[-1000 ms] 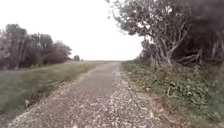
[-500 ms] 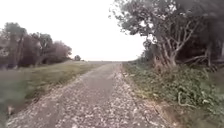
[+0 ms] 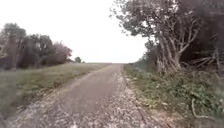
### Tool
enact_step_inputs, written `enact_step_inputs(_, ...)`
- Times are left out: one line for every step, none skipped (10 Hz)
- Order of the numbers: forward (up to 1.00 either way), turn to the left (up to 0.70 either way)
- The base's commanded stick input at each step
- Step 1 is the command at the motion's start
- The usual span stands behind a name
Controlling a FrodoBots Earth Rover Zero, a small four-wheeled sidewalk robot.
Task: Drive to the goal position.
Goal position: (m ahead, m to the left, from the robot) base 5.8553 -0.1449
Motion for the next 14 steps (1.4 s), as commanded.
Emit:
enact_step_inputs(0.7, 0.0)
enact_step_inputs(0.7, 0.0)
enact_step_inputs(0.7, 0.0)
enact_step_inputs(0.7, 0.0)
enact_step_inputs(0.7, 0.0)
enact_step_inputs(0.7, 0.0)
enact_step_inputs(0.7, 0.0)
enact_step_inputs(0.7, 0.0)
enact_step_inputs(0.7, 0.0)
enact_step_inputs(0.7, 0.0)
enact_step_inputs(0.7, 0.0)
enact_step_inputs(0.7, 0.0)
enact_step_inputs(0.7, 0.0)
enact_step_inputs(0.7, 0.0)
